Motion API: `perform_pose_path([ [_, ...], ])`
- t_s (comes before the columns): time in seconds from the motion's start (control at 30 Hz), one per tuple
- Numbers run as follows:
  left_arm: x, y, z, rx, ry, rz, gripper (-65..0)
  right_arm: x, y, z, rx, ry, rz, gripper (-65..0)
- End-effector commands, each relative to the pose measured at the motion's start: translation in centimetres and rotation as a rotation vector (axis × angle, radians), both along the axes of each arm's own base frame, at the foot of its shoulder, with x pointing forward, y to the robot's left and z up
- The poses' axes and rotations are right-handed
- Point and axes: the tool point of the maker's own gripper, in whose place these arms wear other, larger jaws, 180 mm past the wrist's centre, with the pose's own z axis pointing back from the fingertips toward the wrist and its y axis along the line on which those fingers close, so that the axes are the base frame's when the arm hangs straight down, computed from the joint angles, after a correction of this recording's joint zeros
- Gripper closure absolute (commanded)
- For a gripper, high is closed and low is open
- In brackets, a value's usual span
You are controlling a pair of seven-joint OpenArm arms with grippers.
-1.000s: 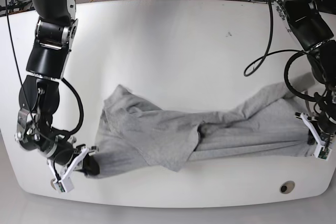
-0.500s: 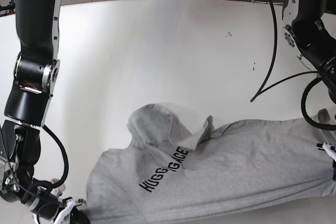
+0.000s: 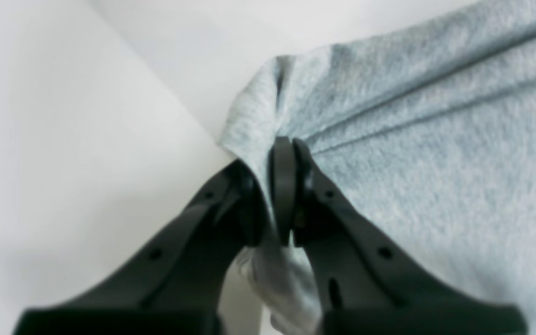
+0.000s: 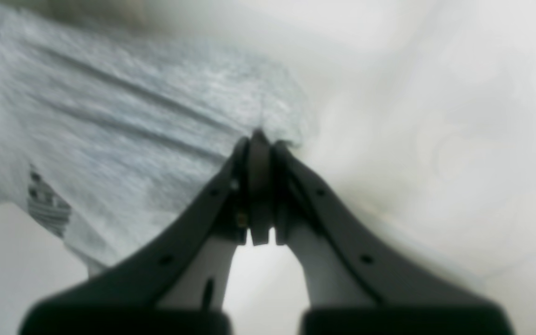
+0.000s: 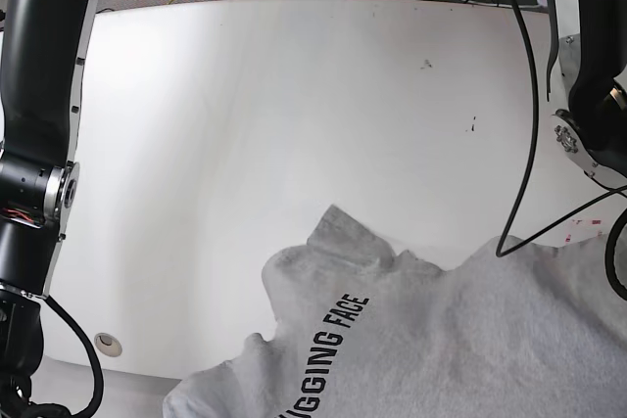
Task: Fold the T-shirt properly
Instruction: 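Lift the shirt with both grippers and swing it toward the left gripper, then grasp the shirt's loose end with the right gripper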
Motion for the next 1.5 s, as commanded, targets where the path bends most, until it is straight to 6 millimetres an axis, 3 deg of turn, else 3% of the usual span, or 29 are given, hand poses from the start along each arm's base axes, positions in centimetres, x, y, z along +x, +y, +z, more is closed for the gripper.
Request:
perform_pose_path([
  [0.0, -1.2, 1.6, 2.2, 0.019, -0.044, 0.067, 0.0, -0.2, -1.9, 1.1, -0.037, -0.006, -0.06, 0.0],
  [0.17, -0.2, -0.2, 2.1, 0.08, -0.01, 0.033, 0.0, -0.5, -3.0, 0.5, -0.067, 0.025, -0.083, 0.0],
  [0.37, 0.5, -0.9, -2.5, 0.097, 0.112, 0.017, 0.0, -1.2, -5.6, 0.3, -0.087, 0.047, -0.134, 0.0],
  [0.53, 0.2, -1.1, -5.4, 0.111, 0.175, 0.016, 0.0, -2.5, -6.8, 2.7, -0.113, -0.031, -0.16, 0.0],
  [0.87, -1.1, -3.3, -12.6, 0.092, 0.301, -0.025, 0.0, -4.5, -10.0, -4.7, -0.079, 0.074, -0.218, 0.0],
  [1.13, -3.3, -5.2, -18.7, 0.081, 0.423, -0.058, 0.0, -6.7, -9.8, -11.8, -0.041, 0.175, -0.189, 0.0],
  [1.33, -5.6, -5.0, -23.3, 0.083, 0.545, -0.057, 0.0, -8.8, -9.8, -16.9, -0.017, 0.252, -0.196, 0.0],
  [1.47, -8.5, -2.5, -26.0, 0.044, 0.617, 0.017, 0.0, -10.0, -8.5, -20.8, 0.023, 0.319, -0.181, 0.0],
])
